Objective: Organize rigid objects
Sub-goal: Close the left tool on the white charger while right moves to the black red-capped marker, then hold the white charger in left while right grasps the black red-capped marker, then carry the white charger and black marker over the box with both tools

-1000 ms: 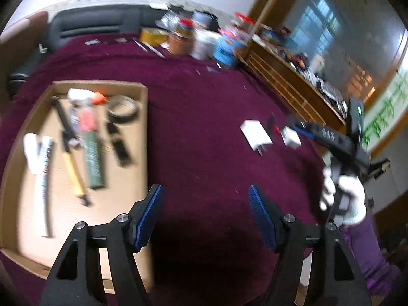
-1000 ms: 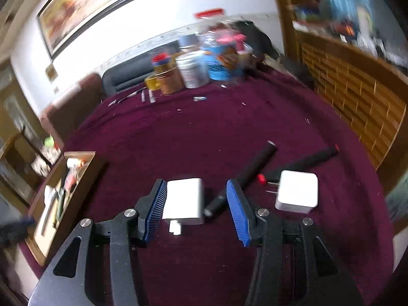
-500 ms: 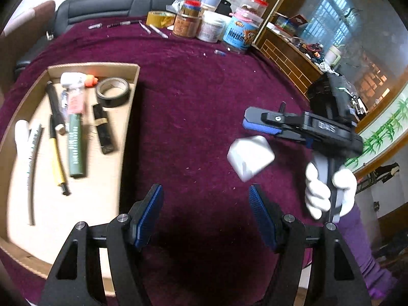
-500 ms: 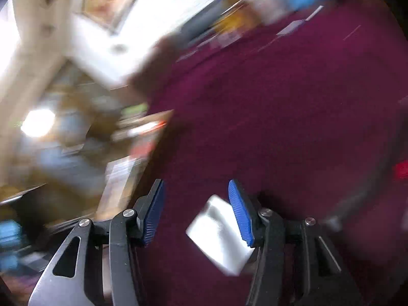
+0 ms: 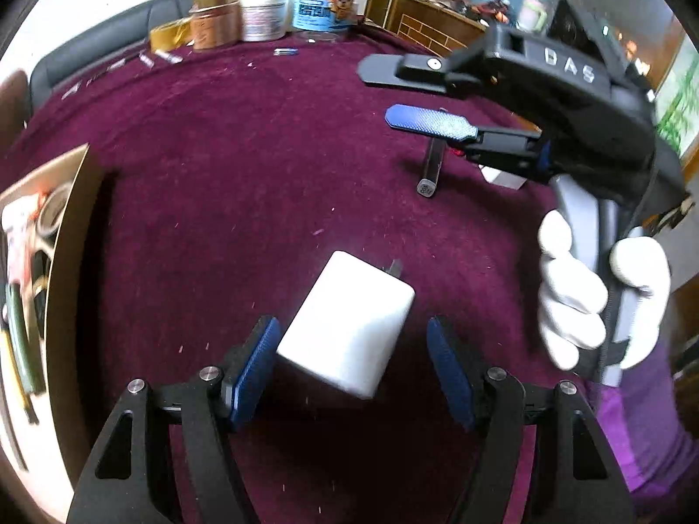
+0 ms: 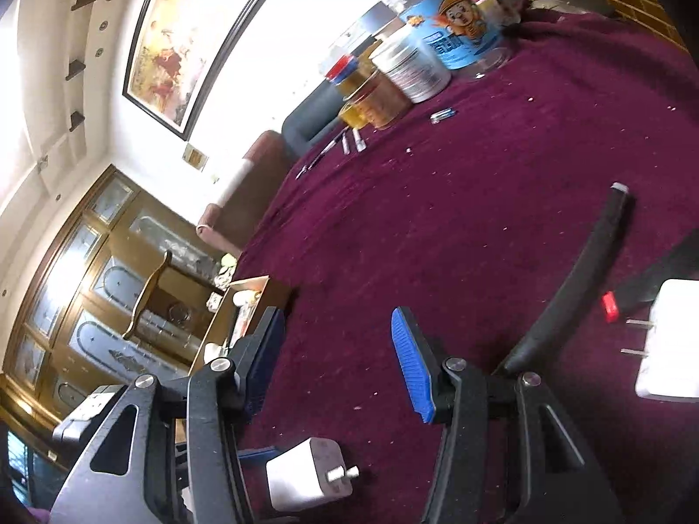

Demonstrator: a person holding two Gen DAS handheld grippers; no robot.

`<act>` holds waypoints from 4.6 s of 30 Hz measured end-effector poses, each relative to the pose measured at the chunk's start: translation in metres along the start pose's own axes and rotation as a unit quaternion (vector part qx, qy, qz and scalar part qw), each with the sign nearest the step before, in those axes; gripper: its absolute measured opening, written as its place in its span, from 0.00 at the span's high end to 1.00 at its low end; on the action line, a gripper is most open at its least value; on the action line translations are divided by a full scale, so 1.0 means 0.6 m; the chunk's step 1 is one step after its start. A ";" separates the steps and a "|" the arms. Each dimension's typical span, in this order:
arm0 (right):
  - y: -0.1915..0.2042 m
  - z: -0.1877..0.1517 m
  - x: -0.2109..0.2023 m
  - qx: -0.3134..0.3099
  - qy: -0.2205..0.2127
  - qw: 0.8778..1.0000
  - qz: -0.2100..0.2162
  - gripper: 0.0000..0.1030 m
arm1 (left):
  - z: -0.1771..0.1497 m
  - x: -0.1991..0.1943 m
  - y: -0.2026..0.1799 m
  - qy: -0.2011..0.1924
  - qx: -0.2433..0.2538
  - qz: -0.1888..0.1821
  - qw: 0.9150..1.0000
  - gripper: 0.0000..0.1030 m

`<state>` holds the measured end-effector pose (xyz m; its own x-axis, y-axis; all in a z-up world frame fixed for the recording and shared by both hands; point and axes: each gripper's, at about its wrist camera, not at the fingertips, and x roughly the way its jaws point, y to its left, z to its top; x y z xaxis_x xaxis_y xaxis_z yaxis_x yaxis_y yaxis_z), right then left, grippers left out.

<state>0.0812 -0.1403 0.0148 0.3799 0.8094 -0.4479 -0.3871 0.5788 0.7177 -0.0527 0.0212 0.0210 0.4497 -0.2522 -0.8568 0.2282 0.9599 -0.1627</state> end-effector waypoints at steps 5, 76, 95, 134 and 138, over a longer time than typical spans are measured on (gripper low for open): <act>0.001 0.002 -0.011 -0.010 -0.016 1.000 -0.025 0.51 | 0.009 0.024 -0.012 -0.015 0.032 0.032 0.999 0.40; -0.046 0.101 -0.051 0.015 0.021 0.924 -0.381 0.87 | -0.019 -0.007 0.098 -0.080 -0.097 -0.091 0.988 0.43; -0.019 0.095 -0.023 -0.016 0.013 0.937 -0.349 0.72 | -0.020 -0.008 0.098 -0.080 -0.097 -0.094 0.988 0.42; 0.082 -0.042 -0.065 -0.077 0.029 0.976 -0.204 0.88 | -0.059 -0.107 0.093 -0.123 -0.079 -0.091 0.985 0.61; 0.138 -0.052 -0.045 -0.092 0.033 0.984 -0.151 0.88 | -0.083 -0.193 0.144 -0.177 -0.111 -0.109 0.972 0.60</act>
<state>0.0129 -0.1110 0.0694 0.4473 0.5988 -0.6643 -0.4129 0.7972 0.4405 -0.1281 0.1393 0.0822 0.6890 -0.4414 -0.5749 0.1776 0.8718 -0.4564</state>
